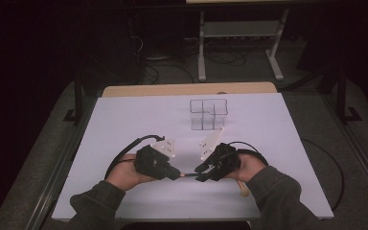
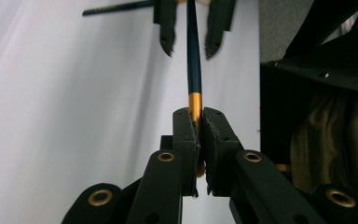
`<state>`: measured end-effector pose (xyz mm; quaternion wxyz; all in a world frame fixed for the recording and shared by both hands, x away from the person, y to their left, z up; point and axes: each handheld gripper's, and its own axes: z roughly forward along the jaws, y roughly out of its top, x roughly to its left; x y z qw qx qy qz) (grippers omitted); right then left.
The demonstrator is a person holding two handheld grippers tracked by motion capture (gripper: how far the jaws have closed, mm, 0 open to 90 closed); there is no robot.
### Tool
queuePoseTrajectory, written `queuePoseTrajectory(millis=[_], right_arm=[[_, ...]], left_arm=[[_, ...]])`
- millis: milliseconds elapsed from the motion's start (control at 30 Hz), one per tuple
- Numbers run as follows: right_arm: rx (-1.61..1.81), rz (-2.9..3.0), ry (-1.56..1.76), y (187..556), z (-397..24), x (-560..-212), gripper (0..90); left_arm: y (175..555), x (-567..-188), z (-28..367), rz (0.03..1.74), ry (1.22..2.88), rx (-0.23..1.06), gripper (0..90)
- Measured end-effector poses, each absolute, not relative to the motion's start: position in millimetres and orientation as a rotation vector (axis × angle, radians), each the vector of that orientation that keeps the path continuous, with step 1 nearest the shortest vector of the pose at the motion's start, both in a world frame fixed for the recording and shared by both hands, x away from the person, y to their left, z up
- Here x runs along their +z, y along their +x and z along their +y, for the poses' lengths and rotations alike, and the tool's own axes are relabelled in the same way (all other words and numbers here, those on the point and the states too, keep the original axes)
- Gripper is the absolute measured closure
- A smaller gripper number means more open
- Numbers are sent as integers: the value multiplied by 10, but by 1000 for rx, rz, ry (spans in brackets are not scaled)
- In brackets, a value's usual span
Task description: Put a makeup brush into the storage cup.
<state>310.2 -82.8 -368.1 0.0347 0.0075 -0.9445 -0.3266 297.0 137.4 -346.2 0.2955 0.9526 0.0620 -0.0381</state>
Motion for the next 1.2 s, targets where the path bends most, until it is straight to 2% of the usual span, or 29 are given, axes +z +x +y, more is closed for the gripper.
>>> queuePoseTrajectory(millis=[133, 367, 500, 567, 600, 633, 800, 900, 1133, 1200], right_arm=[[-996, -2907, 62, 3088, -712, -3669, 687], [-957, -2896, 44, 3109, -621, -3714, 799], [-949, -2880, 62, 3091, -606, -3737, 819], [-967, -2870, 62, 3088, -620, -3745, 821], [-985, -2877, 53, 3086, -633, -3753, 822], [-996, -2874, 41, 3081, -650, -3763, 821], [-1082, -2866, 5, 3066, -767, -3848, 822], [-1142, -2851, -18, 3054, -808, -3860, 822], [-1189, -2858, 23, 3015, -809, -3836, 821], [-1193, -2869, 36, 3004, -803, -3833, 821]], left_arm=[[2972, -3470, 1340, 160, 2544, -96, 841], [2953, -3478, 1313, 138, 2568, -83, 841], [2941, -3489, 1317, 142, 2570, -103, 835], [2948, -3493, 1335, 173, 2546, -120, 787], [2953, -3496, 1346, 191, 2534, -135, 710], [2953, -3502, 1355, 193, 2531, -147, 678], [2950, -3525, 1408, 219, 2538, -147, 627], [2978, -3519, 1423, 247, 2520, -164, 632], [2981, -3485, 1377, 242, 2510, -178, 801], [2992, -3469, 1372, 233, 2520, -197, 825]])
